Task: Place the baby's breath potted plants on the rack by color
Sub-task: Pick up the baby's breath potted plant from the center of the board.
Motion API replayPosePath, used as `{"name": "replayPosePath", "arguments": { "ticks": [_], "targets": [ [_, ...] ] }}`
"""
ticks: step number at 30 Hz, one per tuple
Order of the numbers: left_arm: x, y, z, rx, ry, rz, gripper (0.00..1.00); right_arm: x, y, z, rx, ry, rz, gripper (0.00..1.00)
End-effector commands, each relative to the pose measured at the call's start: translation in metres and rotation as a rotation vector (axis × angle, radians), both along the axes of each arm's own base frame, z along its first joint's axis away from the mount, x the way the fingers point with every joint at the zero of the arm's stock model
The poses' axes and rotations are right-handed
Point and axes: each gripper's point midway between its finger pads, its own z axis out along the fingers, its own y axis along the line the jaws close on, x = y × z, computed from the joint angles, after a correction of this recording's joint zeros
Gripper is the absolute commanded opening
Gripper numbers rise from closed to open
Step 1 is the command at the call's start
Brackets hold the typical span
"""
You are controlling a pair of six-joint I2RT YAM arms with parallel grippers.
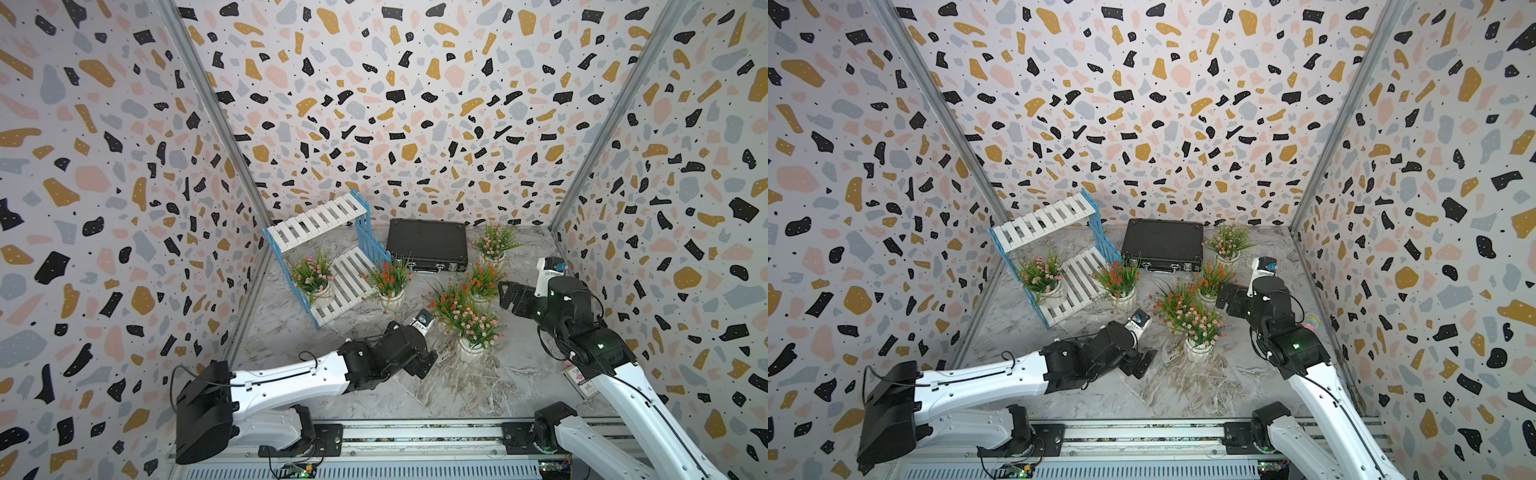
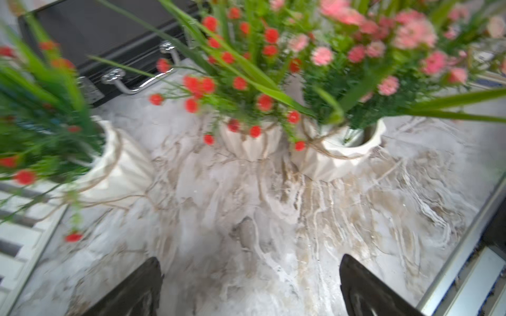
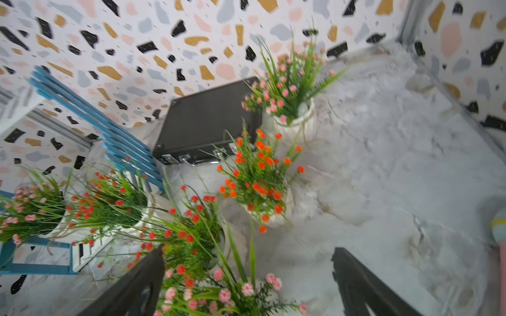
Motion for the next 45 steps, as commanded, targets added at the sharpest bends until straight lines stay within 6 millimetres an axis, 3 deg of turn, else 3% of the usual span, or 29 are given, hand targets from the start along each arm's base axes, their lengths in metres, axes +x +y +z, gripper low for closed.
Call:
{"name": "replayPosePath", "arguments": {
  "ticks": [1,6,10,16,21,29,40,45],
  "targets": [
    [0.0,-0.037,0.023,-0.136,-0.109,-0.099,0.99,-0.016,-0.009,-0.02,0.125,0.095,-0.035,0.98],
    [-0.022,-0.077,0.011,-0.171,-0.113,-0.276,0.99,-0.021,-0.021,-0.048,0.228,0.174,-0.075,0.97],
    [-0.033,-0.101,0.0,-0.213,-0.092,-0.384,0.99,-0.021,-0.017,-0.066,0.272,0.208,-0.066,0.96],
    [-0.034,-0.125,-0.023,-0.216,-0.072,-0.44,0.99,-0.022,-0.016,-0.076,0.281,0.215,-0.057,0.96],
    [-0.025,-0.136,-0.037,-0.201,-0.092,-0.426,0.99,-0.025,-0.014,-0.082,0.283,0.222,-0.043,0.96],
    [-0.01,-0.145,-0.04,-0.215,-0.147,-0.37,0.99,-0.037,-0.016,-0.102,0.286,0.247,-0.058,0.97],
    [0.021,-0.151,-0.051,-0.193,-0.193,-0.279,0.99,-0.043,-0.021,-0.095,0.274,0.21,-0.065,0.98],
    [0.028,-0.16,-0.047,-0.215,-0.204,-0.282,0.99,-0.046,-0.026,-0.088,0.243,0.187,-0.074,0.99]
  ]
}}
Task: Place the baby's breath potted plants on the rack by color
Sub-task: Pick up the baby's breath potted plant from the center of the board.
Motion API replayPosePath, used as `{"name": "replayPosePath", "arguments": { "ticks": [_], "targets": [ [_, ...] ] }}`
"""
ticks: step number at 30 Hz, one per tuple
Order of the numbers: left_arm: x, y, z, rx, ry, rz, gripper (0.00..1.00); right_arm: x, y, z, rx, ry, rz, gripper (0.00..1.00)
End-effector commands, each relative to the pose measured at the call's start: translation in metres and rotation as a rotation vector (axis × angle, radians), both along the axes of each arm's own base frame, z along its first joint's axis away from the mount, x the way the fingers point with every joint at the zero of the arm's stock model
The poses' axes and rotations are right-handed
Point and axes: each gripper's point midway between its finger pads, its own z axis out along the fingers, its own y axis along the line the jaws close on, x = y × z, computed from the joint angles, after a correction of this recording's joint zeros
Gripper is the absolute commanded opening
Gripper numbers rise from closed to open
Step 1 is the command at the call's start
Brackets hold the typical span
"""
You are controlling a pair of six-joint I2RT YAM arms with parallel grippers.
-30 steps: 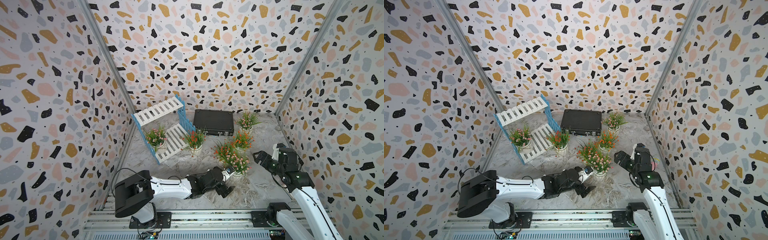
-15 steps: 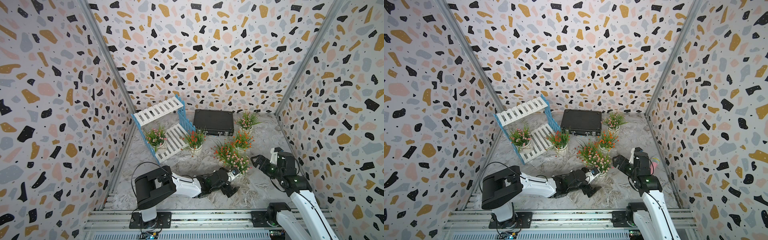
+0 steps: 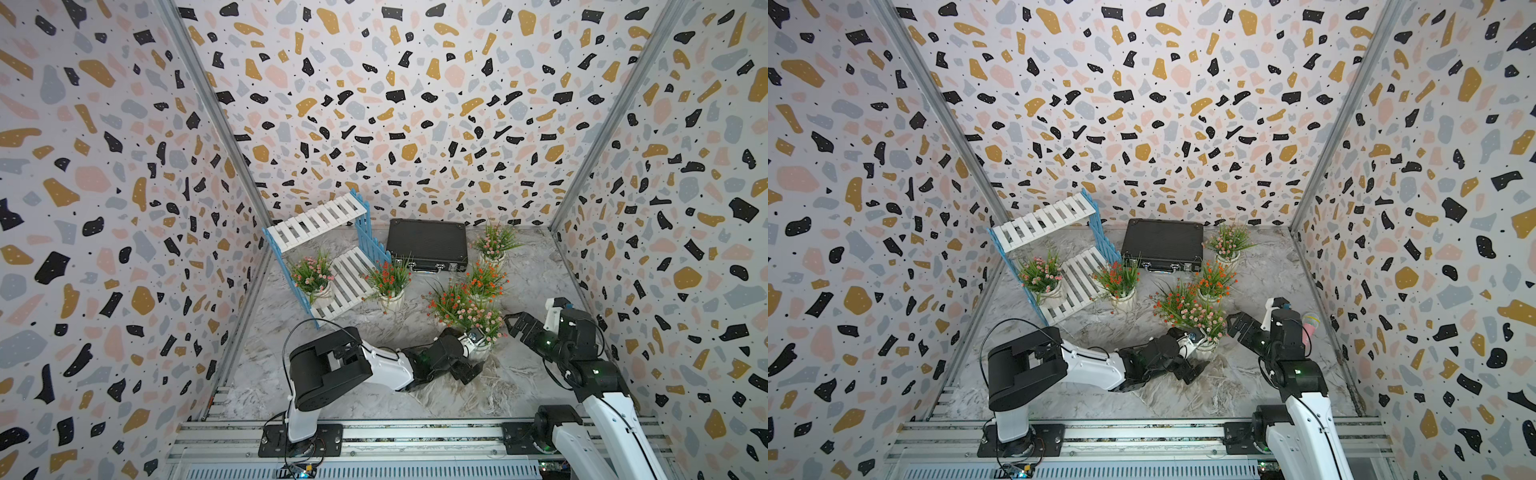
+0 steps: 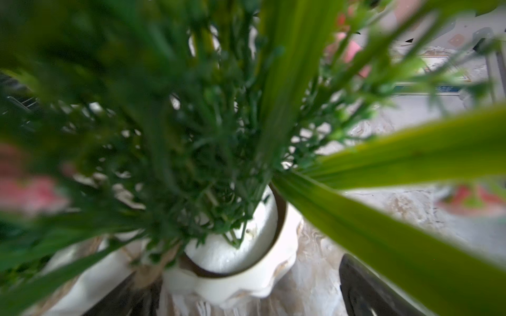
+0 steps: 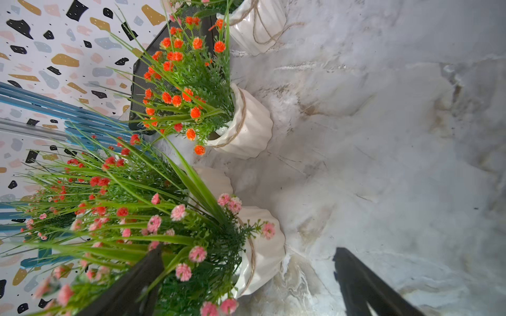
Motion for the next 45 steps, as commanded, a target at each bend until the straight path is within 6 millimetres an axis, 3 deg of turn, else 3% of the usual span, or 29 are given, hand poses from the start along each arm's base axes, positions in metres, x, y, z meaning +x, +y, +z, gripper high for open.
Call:
{"name": "replayPosePath", "arguments": {
  "ticks": [1,12,27,36,45],
  "targets": [
    [0.012,-0.015,0.024,-0.077,-0.046,-0.002,0.99,-0.003,-0.006,0.006,-0.031,-0.008,-0.014,0.99],
    [0.019,-0.039,0.029,-0.094,-0.041,-0.041,0.99,-0.004,-0.008,0.01,-0.04,-0.023,-0.021,0.99],
    [0.029,-0.068,0.029,-0.127,-0.02,-0.041,0.99,-0.01,-0.019,0.04,-0.1,-0.116,-0.052,0.99],
    [0.045,-0.078,0.027,-0.164,-0.03,0.016,0.99,-0.014,-0.027,0.043,-0.134,-0.12,-0.084,0.99],
    [0.069,-0.072,0.027,-0.181,-0.015,0.086,0.99,-0.013,-0.03,0.049,-0.15,-0.127,-0.095,0.99]
  ]
}}
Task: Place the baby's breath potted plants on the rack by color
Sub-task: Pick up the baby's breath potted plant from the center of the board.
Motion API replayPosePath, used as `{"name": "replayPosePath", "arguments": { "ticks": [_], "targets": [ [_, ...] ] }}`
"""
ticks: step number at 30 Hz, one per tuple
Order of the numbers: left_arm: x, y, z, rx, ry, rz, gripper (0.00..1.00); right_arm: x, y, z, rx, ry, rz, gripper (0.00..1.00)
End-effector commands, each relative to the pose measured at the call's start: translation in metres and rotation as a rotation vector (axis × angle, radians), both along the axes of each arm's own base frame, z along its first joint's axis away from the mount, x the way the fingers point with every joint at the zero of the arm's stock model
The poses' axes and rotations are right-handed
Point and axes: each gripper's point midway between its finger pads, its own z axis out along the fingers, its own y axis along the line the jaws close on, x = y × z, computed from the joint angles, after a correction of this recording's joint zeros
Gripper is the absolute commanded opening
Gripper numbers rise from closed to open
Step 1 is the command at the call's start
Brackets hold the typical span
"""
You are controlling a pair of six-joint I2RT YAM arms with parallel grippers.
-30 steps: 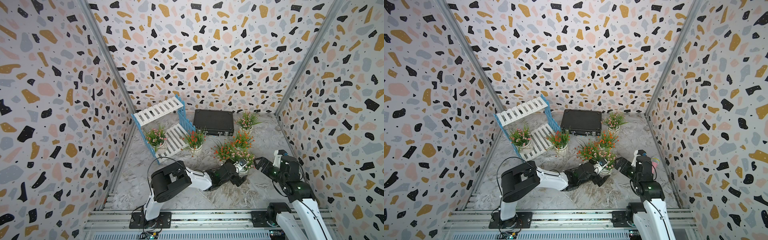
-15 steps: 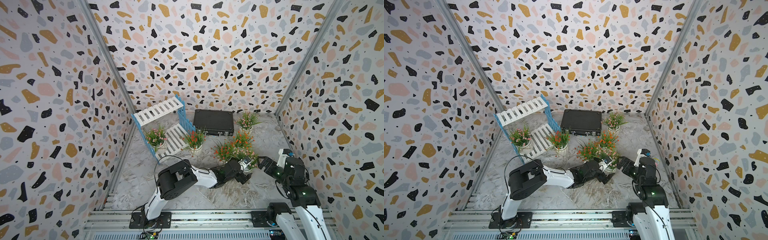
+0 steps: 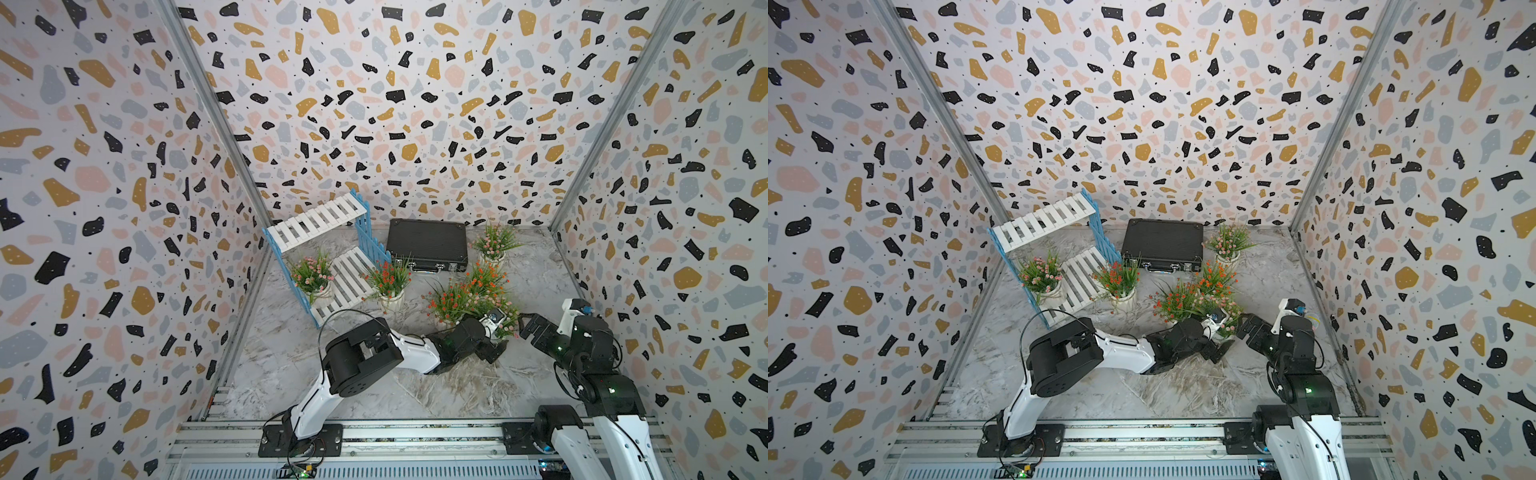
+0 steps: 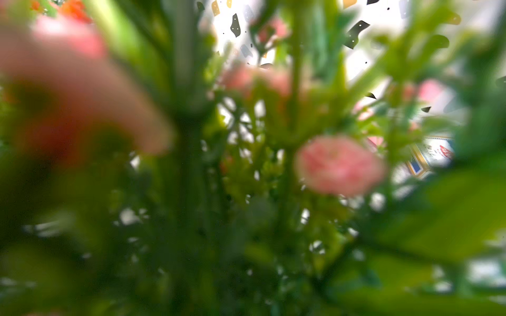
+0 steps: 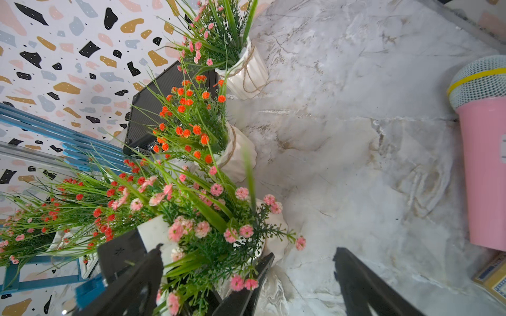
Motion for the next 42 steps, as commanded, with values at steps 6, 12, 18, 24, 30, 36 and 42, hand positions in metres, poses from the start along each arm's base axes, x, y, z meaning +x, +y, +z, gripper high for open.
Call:
{"name": "replayPosePath", "arguments": {
  "ticks": [6,12,18,24,30,36,42],
  "targets": [
    [0.016,0.0,0.009,-0.057,0.02,0.032,0.99,-0.004,-0.004,0.011,-0.017,-0.025,-0.015,0.99],
    [0.013,-0.001,0.002,-0.056,0.04,0.013,0.99,-0.004,-0.003,0.012,-0.015,-0.027,-0.009,0.99],
    [0.014,0.0,0.002,-0.062,0.049,0.008,0.96,-0.004,-0.001,0.012,-0.01,-0.027,0.002,0.99],
    [0.012,0.002,0.002,-0.057,0.058,0.002,0.87,-0.004,-0.001,0.015,-0.011,-0.033,0.004,0.99],
    [0.006,0.006,0.01,-0.062,0.067,-0.017,0.87,-0.004,-0.003,0.018,-0.026,-0.047,-0.001,0.99],
    [-0.011,0.011,0.024,-0.069,0.079,-0.06,0.86,-0.005,-0.008,0.025,-0.052,-0.07,-0.018,0.99],
    [-0.032,0.017,0.036,-0.054,0.069,-0.091,0.85,-0.004,-0.011,0.029,-0.066,-0.082,-0.028,0.99]
  ]
}}
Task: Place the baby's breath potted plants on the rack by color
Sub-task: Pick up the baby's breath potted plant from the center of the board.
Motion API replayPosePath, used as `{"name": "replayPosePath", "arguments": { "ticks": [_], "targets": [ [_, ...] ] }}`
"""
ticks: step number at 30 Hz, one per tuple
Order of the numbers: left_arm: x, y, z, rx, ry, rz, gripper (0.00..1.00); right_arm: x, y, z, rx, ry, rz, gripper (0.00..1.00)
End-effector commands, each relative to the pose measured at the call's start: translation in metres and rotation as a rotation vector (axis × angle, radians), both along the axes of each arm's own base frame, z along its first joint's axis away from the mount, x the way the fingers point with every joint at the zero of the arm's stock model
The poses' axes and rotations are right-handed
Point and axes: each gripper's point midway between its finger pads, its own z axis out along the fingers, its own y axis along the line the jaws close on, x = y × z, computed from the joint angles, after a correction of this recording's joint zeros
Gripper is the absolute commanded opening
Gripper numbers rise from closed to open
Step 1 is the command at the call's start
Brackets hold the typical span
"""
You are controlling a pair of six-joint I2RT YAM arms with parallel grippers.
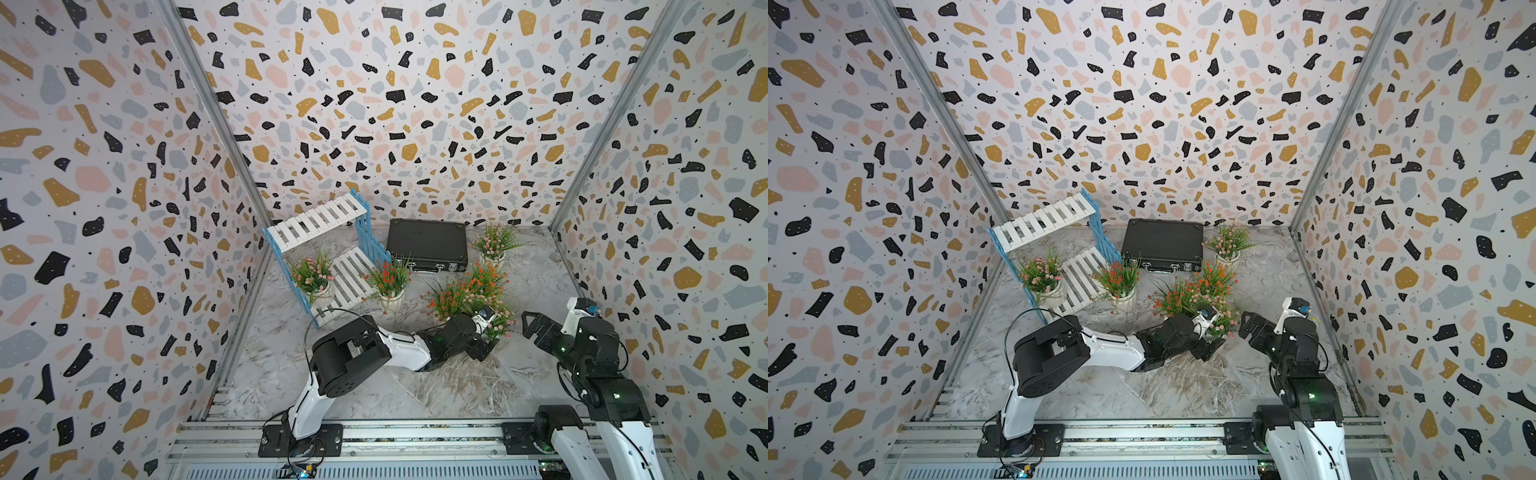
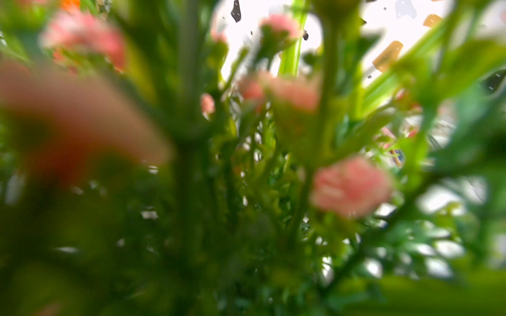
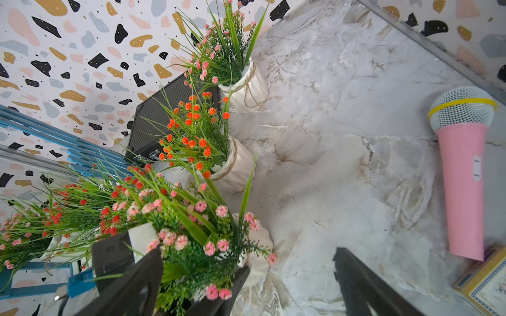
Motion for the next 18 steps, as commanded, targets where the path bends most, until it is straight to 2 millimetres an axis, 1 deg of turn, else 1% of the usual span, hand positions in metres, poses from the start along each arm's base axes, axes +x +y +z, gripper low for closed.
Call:
{"name": "replayPosePath", "arguments": {
  "ticks": [1,7,11,14,18],
  "targets": [
    [-0.017,-0.002,0.034,-0.062,-0.022,-0.038,0.85,-0.002,-0.005,0.015,-0.025,-0.034,-0.014,0.99],
    [-0.037,0.018,0.054,-0.06,-0.03,-0.035,0.85,-0.002,-0.005,0.015,-0.037,-0.035,-0.012,0.99],
    [-0.046,0.04,0.069,-0.064,-0.023,-0.006,0.85,-0.003,-0.006,0.017,-0.045,-0.041,-0.011,0.99],
    [-0.052,0.056,0.087,-0.084,-0.017,0.019,0.85,-0.003,-0.006,0.018,-0.044,-0.042,-0.009,0.99],
    [-0.059,0.08,0.105,-0.088,-0.011,0.055,0.85,-0.003,-0.005,0.018,-0.042,-0.045,-0.004,0.99]
  ]
}}
